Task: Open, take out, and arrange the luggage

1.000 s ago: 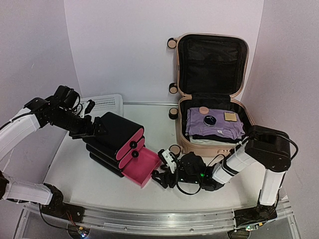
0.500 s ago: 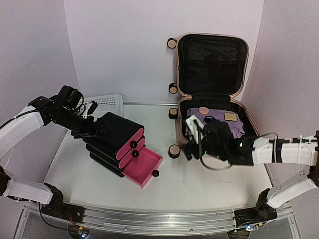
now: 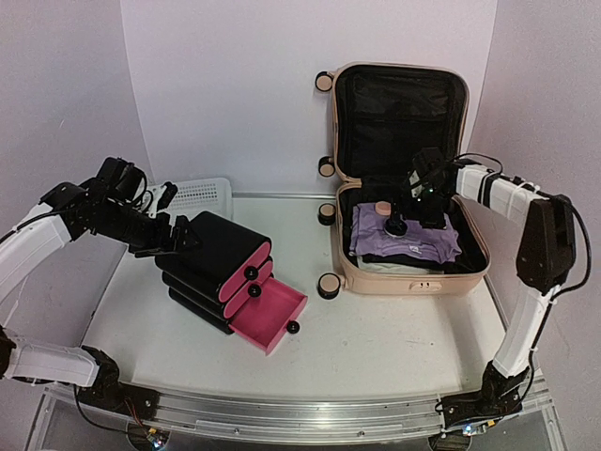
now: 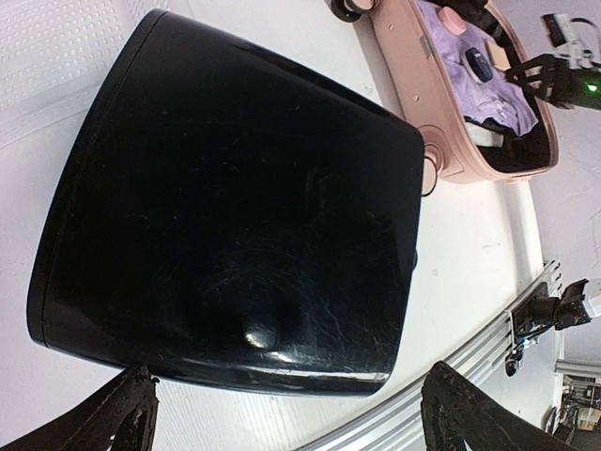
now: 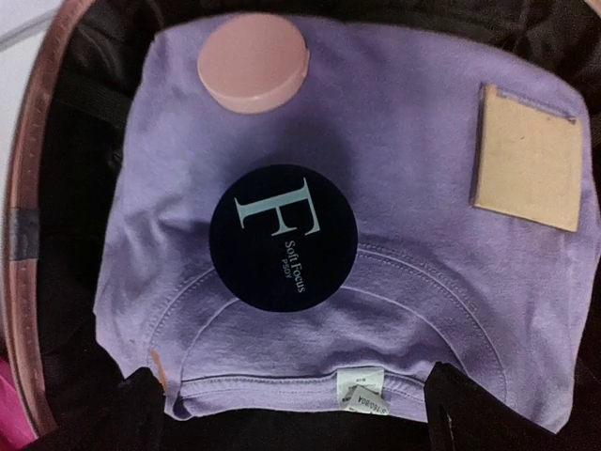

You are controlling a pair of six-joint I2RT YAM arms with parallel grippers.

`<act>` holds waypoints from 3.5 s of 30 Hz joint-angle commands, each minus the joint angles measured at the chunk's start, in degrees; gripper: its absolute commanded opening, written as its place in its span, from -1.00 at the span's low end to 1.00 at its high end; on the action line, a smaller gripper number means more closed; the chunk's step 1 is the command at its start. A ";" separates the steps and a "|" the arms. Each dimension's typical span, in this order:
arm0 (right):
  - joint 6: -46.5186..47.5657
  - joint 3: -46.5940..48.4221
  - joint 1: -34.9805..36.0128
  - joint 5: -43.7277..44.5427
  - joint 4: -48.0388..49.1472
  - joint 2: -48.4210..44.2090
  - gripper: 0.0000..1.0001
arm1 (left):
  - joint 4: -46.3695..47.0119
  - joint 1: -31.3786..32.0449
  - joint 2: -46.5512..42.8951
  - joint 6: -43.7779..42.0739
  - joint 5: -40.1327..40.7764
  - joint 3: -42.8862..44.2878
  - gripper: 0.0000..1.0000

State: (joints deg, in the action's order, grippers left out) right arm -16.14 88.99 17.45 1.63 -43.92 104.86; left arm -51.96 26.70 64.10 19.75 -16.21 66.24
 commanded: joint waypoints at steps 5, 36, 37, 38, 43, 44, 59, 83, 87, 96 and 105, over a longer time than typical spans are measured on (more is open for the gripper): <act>0.98 12.34 -0.73 -2.69 -9.93 9.27 0.90 | 2.00 -0.02 -3.82 0.82 -0.25 -0.93 0.97; 5.45 21.57 -0.68 -0.42 -7.69 17.70 0.00 | 1.52 0.02 -4.94 0.12 0.12 -0.66 0.98; 5.61 21.07 -0.70 -1.07 -7.67 16.83 -0.07 | 1.52 0.01 -4.88 0.19 0.12 -0.74 0.98; 5.86 20.23 -0.72 -2.60 -7.45 15.61 -0.17 | 1.57 0.02 -4.94 0.25 0.12 -0.76 0.98; 7.74 9.82 -0.14 -10.17 0.33 5.72 -0.63 | 1.64 0.02 -4.23 0.21 0.12 -0.80 0.98; 8.87 7.04 0.19 -12.44 2.77 3.13 -0.66 | 1.62 0.02 -3.98 0.20 0.08 -0.70 0.99; 23.33 -20.08 31.57 -20.37 20.93 -14.69 -0.86 | 2.13 0.02 -0.42 -0.28 -0.45 0.67 0.99; 18.55 -23.98 42.22 -0.68 53.81 5.02 -0.91 | 2.56 0.08 -3.43 1.35 -1.54 -1.29 0.98; 19.17 -22.63 42.39 -0.55 54.90 7.47 -0.84 | 2.54 0.02 -3.61 1.35 -1.54 -1.37 0.98; 19.71 -20.41 42.78 -0.15 55.35 10.72 -0.60 | 2.58 0.07 -3.96 1.70 -1.56 -2.01 0.98; 20.15 -20.31 43.09 1.92 55.83 10.62 -0.15 | 2.76 0.02 -3.96 1.70 -1.73 -2.01 0.99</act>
State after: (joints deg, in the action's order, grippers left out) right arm 3.22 66.48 59.79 2.09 8.45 115.83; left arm -51.40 26.68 61.52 21.12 -16.95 64.36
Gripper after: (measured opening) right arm 0.622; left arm 0.992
